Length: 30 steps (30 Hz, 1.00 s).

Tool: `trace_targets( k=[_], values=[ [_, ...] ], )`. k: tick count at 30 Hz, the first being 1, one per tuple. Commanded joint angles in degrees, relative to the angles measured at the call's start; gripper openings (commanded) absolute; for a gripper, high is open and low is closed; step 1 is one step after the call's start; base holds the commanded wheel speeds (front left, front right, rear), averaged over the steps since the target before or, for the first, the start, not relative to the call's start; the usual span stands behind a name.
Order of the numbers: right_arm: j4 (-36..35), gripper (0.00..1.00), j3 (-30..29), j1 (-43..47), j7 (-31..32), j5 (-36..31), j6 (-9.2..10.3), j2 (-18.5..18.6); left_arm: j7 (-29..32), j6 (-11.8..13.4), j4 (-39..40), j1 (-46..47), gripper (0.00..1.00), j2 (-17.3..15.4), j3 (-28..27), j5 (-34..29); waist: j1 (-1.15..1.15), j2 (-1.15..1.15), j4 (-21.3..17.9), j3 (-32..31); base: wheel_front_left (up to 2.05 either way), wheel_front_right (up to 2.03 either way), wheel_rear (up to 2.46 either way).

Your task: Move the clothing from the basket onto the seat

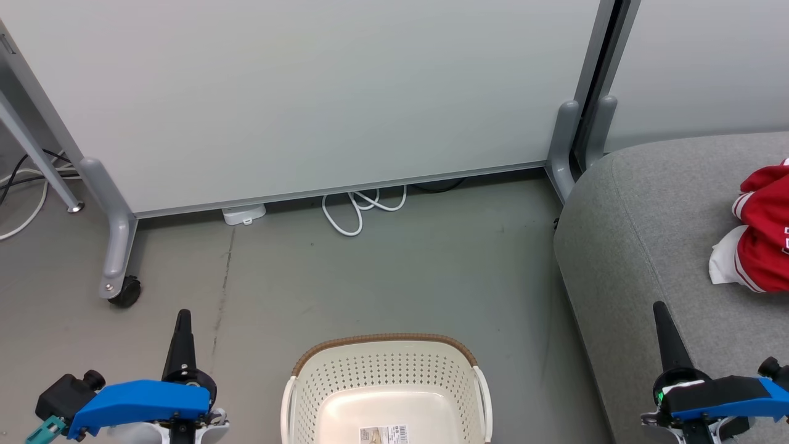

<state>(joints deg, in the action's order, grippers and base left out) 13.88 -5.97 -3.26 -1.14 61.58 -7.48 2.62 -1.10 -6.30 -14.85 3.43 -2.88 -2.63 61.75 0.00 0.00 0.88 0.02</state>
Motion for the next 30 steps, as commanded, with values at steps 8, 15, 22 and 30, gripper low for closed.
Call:
trace_targets(
  k=[8, 15, 22, 30],
  values=[
    [-0.33, 0.0, -0.21, -1.72, 1.55, 5.88, -0.02, 0.33, 1.5, -0.57, 0.7, 1.62, 0.0, -0.02, -0.9, 5.75, 0.0, 0.0, -0.12, 0.02, 0.0, 0.0, 0.0],
    [-0.26, 0.0, -0.29, -1.93, 2.52, 9.8, -0.02, 0.34, 2.47, -0.71, 0.75, 1.91, 0.0, -0.01, -1.43, 9.67, 0.0, 0.0, -0.22, 0.04, 0.0, 0.0, 0.0],
    [-0.18, 0.0, -0.35, -2.16, 3.44, 13.49, -0.02, 0.34, 3.38, -0.85, 0.8, 2.09, 0.0, -0.01, -1.83, 13.35, 0.0, 0.0, -0.31, 0.06, 0.0, 0.0, 0.0],
    [-0.1, 0.0, -0.42, -2.52, 4.46, 17.48, -0.02, 0.36, 4.43, -0.95, 0.83, 2.34, 0.0, -0.01, -2.33, 17.28, 0.0, 0.0, -0.43, 0.08, 0.0, 0.0, 0.0]
  ],
)
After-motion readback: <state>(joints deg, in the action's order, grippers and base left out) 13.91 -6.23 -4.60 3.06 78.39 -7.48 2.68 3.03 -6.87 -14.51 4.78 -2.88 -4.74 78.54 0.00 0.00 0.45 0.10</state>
